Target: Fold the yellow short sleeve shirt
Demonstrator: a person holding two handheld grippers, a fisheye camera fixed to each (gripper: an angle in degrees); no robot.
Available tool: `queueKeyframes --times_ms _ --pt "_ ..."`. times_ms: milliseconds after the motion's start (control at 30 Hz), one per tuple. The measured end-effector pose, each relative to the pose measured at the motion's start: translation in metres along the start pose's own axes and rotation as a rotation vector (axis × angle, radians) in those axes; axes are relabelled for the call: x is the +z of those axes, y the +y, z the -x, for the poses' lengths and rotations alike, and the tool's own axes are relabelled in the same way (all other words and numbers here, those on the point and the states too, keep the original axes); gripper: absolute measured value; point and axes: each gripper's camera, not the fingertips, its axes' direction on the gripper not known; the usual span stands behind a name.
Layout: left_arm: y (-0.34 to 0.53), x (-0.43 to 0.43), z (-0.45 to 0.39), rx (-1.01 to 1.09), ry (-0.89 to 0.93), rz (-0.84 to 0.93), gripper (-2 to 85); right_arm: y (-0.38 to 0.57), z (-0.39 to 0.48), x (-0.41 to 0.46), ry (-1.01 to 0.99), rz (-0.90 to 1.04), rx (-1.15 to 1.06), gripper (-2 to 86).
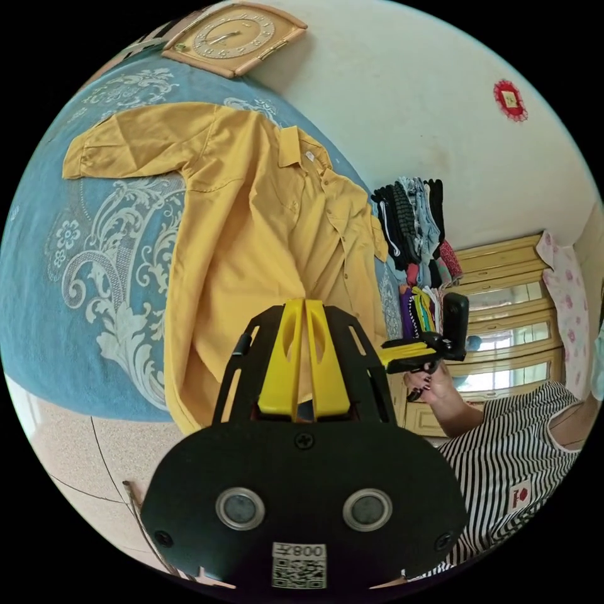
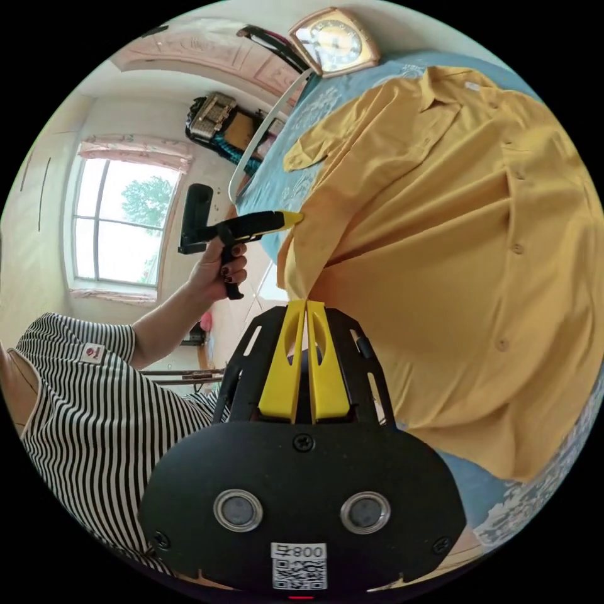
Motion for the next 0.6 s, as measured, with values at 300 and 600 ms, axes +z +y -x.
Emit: queueKeyframes --times_ms 300,600 --pt "-0.037 0.073 -0.016 0.020 -0.087 0.148 0.6 0.036 -0.037 -0.028 0.057 -0.001 0.165 0.0" --pt "-0.093 0.086 -0.035 0.062 -0.066 0.090 2.2 0.028 -0.060 -0.047 0.093 0.042 0.223 0.1"
